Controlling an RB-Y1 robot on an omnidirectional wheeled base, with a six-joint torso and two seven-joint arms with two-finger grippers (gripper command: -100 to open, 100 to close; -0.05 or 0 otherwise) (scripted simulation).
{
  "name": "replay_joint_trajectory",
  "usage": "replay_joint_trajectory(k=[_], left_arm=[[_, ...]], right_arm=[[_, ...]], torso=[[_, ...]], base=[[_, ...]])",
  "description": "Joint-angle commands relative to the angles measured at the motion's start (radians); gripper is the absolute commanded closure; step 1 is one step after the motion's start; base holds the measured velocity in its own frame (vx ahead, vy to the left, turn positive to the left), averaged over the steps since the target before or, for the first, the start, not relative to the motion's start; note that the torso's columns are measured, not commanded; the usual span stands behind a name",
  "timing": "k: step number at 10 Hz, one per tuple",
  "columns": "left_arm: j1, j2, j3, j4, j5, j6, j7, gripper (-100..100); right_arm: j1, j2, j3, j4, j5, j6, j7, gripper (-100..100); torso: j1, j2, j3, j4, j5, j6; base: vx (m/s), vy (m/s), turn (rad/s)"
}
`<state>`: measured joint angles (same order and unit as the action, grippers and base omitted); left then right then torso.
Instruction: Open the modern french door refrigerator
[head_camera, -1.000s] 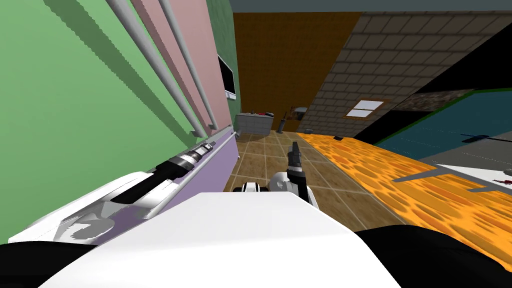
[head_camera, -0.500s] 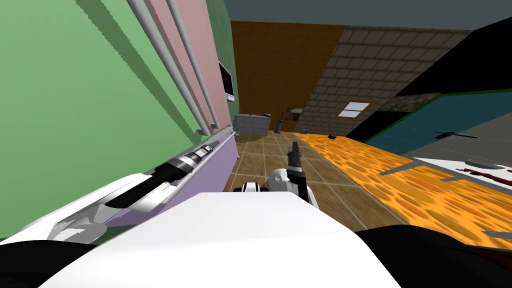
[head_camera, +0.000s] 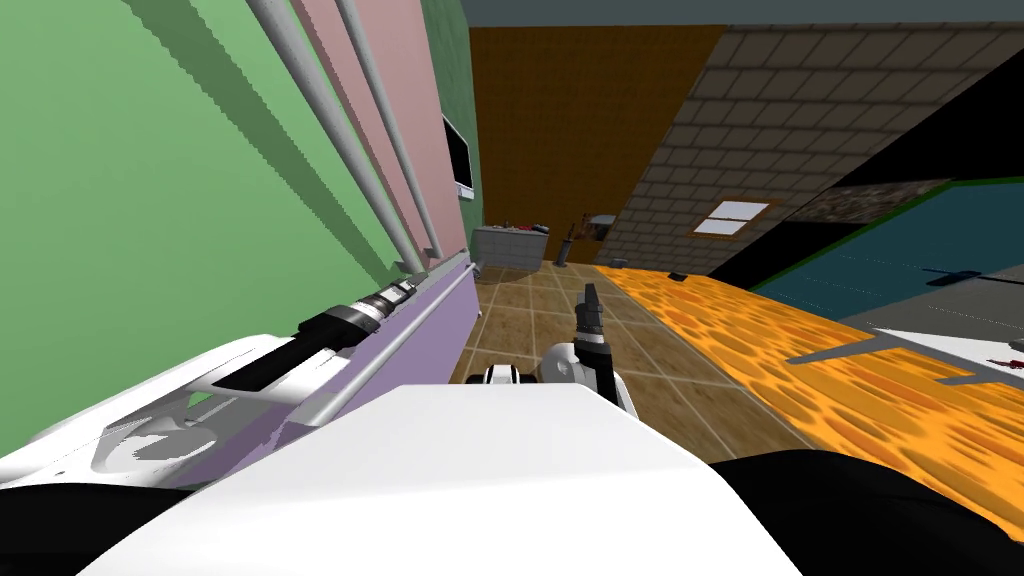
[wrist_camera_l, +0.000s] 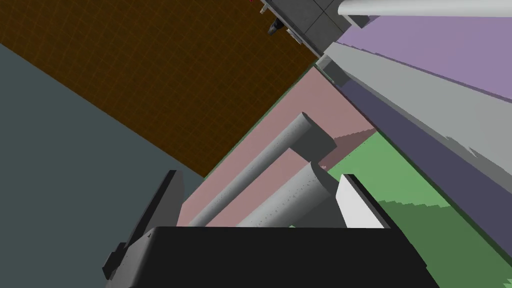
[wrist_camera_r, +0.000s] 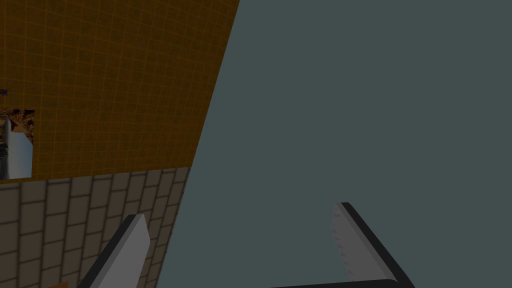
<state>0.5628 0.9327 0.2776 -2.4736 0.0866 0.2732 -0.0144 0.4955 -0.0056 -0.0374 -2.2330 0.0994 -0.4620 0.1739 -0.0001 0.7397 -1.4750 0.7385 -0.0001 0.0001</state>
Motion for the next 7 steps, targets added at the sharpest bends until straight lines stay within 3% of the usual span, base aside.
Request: replay_joint_trajectory(k=[1, 7], left_arm=[[-0.03, 0.022, 0.048, -0.008, 0.027, 0.047, 0.027, -100], [-0.068, 0.075, 0.165, 0.011, 0.085, 0.14, 0.081, -100]], right_arm=[[0.0, 0.0, 0.0, 0.0, 0.0, 0.0, 0.0, 0], [0.0, 0.0, 0.0, 0.0, 0.0, 0.0, 0.0, 0]], torso=[[0.0, 0.0, 0.0, 0.0, 0.0, 0.0], [0.003, -0.003, -0.003, 0.001, -0.001, -0.002]], base=[[0.072, 0.04, 0.083], [0.065, 0.031, 0.067]])
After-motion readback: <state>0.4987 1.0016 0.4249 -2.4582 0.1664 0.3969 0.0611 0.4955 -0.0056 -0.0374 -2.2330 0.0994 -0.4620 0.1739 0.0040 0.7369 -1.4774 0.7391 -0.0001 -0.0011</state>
